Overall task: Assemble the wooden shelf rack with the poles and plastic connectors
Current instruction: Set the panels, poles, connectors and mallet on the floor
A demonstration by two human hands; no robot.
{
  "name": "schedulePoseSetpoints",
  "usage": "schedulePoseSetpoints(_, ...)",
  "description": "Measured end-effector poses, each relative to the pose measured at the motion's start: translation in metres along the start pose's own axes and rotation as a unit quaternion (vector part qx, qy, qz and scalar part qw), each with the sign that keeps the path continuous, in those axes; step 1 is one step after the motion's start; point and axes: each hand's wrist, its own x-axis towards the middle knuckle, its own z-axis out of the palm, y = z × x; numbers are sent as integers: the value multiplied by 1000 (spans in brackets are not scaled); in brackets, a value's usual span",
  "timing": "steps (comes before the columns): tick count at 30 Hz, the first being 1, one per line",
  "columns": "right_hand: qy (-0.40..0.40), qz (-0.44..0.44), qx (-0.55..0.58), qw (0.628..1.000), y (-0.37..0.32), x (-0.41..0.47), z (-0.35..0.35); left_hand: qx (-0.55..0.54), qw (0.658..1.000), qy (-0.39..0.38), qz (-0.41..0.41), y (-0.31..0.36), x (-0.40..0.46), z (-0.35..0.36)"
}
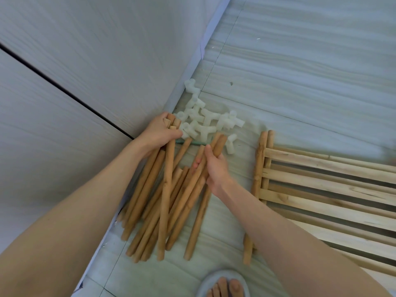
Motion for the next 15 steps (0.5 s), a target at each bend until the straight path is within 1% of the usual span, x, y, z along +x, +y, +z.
schedulePoseSetpoints(4,62,18,23,998,3,-3,-16,31,999,11,7,7,0,8)
schedulePoseSetpoints(8,142,24,28,989,6,-3,-34,35,999,1,-9,12,1,9)
schedulePoseSetpoints(10,164,19,34,986,9,-4,-39,30,999,4,-9,16,0,9)
schedulePoseSetpoints(13,153,35,75,985,8,-6,-44,18,1000,11,-6,24,-1,9)
schedulePoseSetpoints(15,121,61,142,981,8,-7,-45,14,1000,3,-5,32,-3,9)
